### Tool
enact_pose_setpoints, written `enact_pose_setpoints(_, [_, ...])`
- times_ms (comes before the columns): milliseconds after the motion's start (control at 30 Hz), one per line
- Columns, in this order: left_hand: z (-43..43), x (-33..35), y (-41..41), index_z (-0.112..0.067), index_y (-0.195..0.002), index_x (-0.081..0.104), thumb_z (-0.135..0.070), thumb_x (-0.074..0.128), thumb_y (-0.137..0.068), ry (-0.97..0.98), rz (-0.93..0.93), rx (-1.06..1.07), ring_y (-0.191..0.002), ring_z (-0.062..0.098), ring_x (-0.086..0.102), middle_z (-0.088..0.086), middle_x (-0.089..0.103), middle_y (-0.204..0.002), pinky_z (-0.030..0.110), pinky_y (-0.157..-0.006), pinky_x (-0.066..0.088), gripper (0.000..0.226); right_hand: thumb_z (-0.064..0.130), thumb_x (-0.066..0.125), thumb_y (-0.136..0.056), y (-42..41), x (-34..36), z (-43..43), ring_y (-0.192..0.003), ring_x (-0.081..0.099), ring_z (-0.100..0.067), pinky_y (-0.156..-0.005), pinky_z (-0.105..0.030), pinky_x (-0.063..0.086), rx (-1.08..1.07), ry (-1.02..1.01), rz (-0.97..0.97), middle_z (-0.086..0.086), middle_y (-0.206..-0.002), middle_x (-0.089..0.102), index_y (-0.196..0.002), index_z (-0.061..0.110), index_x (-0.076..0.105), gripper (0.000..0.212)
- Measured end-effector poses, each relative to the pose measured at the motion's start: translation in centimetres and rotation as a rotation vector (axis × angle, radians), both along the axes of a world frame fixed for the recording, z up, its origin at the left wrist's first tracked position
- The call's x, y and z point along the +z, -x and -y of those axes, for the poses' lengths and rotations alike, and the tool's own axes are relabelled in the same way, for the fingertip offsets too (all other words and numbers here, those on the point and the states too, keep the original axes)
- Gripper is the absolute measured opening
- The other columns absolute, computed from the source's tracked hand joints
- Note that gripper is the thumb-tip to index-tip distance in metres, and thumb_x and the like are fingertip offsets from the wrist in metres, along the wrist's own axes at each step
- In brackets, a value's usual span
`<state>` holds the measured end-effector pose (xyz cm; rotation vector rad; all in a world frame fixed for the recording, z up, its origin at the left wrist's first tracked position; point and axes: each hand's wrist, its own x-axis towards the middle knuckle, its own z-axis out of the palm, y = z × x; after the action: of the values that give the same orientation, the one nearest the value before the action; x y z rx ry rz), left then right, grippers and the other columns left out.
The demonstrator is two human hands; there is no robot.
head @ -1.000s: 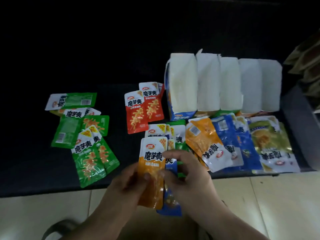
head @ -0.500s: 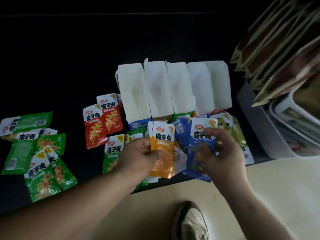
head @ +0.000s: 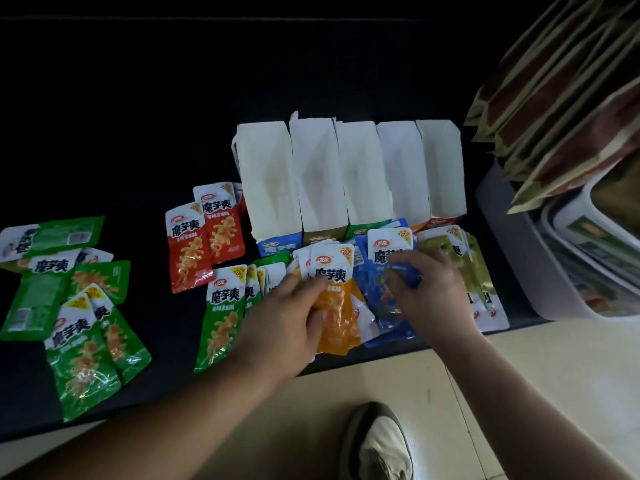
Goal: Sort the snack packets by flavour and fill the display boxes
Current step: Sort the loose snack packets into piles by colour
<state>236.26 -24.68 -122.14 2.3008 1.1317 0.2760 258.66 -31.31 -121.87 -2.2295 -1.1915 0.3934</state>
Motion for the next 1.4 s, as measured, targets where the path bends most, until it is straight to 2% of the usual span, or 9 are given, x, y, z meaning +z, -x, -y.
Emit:
enact_pose_setpoints(200, [0.5, -0.1, 0.0, -0.029, -0.161, 0.026, -0.056, 0.043, -0.102, 0.015, -0.168, -0.013, -0.135, 0.022, 0.05, -0.004, 0.041, -0.155, 0.037, -0.098, 0.053, 0.067, 0.022, 0.079, -0.089, 0.5, -0.7, -0.1, -0.138, 0.05, -0.034, -0.088, -0.051, 0.059, 0.059, 0.032, 0.066, -0.012, -0.151, 0.051, -0.113, 0.029, 0.076, 0.026])
enact_pose_setpoints(333, [0.3, -0.3, 0.2, -0.027, -0.147, 0.046, -0.053, 0.051, -0.1, 0.029, -0.029, 0.043, -0.121, 0.022, 0.059, -0.004, 0.054, -0.138, 0.039, -0.09, 0.056, 0.054, 0.021, 0.079, -0.088, 1.2, 0.2, 0.1, -0.137, 0.05, -0.039, -0.084, -0.056, 0.06, 0.081, -0.066, 0.18, -0.013, -0.153, 0.049, -0.116, 0.022, 0.075, 0.029])
enact_pose_setpoints(467, [0.5, -0.6, 2.1, -0.026, -0.132, 0.062, -0.046, 0.058, -0.092, 0.106, 0.133, 0.083, -0.092, 0.012, 0.061, -0.015, 0.054, -0.107, 0.026, -0.073, 0.05, 0.045, 0.014, 0.079, -0.088, 3.9, 1.7, 0.0, -0.118, 0.065, -0.033, -0.077, -0.05, 0.062, 0.176, -0.219, 0.231, -0.01, -0.133, 0.065, -0.11, 0.014, 0.077, 0.022])
enact_pose_setpoints(600, [0.5, -0.5, 5.1, -0.031, -0.129, 0.067, -0.043, 0.063, -0.088, 0.192, 0.235, 0.097, -0.086, -0.002, 0.056, -0.026, 0.052, -0.104, 0.013, -0.072, 0.043, 0.043, 0.025, 0.071, -0.092, 8.8, 2.9, -0.9, -0.103, 0.07, -0.017, -0.077, -0.041, 0.062, 0.335, -0.219, 0.102, 0.005, -0.113, 0.072, -0.108, 0.019, 0.076, 0.018])
enact_pose_setpoints(833, [1.5, -1.8, 11.3, -0.028, -0.116, 0.072, -0.028, 0.069, -0.092, 0.205, 0.316, 0.246, -0.087, 0.003, 0.063, -0.021, 0.06, -0.095, 0.025, -0.07, 0.055, 0.024, 0.027, 0.069, -0.085, 14.3, 2.5, -2.5, -0.086, 0.072, -0.015, -0.065, -0.037, 0.061, 0.38, -0.16, 0.089, 0.01, -0.096, 0.075, -0.099, 0.023, 0.078, 0.016])
enact_pose_setpoints(1067, [0.6, -2.3, 16.8, -0.03, -0.111, 0.073, -0.028, 0.072, -0.09, 0.205, 0.312, 0.349, -0.074, 0.007, 0.061, -0.017, 0.059, -0.089, 0.025, -0.06, 0.051, 0.02, 0.016, 0.078, -0.089, 20.0, 1.0, -5.6, -0.09, 0.069, 0.001, -0.081, -0.021, 0.057, 0.408, -0.003, -0.233, 0.019, -0.091, 0.075, -0.098, 0.027, 0.078, 0.014])
enact_pose_setpoints(1200, [0.4, -3.0, 22.3, -0.027, -0.117, 0.073, -0.034, 0.066, -0.088, -0.093, 0.107, 0.428, -0.098, 0.012, 0.063, -0.011, 0.063, -0.115, 0.036, -0.081, 0.054, 0.031, 0.019, 0.078, -0.089, 24.4, 0.6, -7.3, -0.096, 0.064, 0.01, -0.078, -0.005, 0.047, 0.457, 0.067, -0.299, 0.021, -0.096, 0.073, -0.104, 0.028, 0.078, 0.017])
enact_pose_setpoints(1300, [0.0, -4.2, 25.6, -0.029, -0.138, 0.061, -0.048, 0.062, -0.084, -0.173, -0.209, 0.493, -0.135, 0.036, 0.05, 0.007, 0.051, -0.15, 0.057, -0.108, 0.043, 0.057, 0.024, 0.078, -0.089, 27.7, -0.1, -8.9, -0.106, 0.064, 0.005, -0.094, -0.018, 0.053, 0.593, 0.074, -0.244, 0.022, -0.112, 0.069, -0.115, 0.029, 0.075, 0.026])
enact_pose_setpoints(1400, [0.4, -5.4, 27.0, -0.031, -0.15, 0.047, -0.057, 0.056, -0.084, -0.076, -0.282, 0.496, -0.145, 0.044, 0.04, 0.016, 0.036, -0.164, 0.065, -0.115, 0.034, 0.071, 0.032, 0.075, -0.092, 30.3, -0.3, -11.0, -0.123, 0.058, -0.001, -0.105, -0.029, 0.05, 0.74, 0.187, -0.176, 0.017, -0.132, 0.06, -0.129, 0.029, 0.068, 0.038])
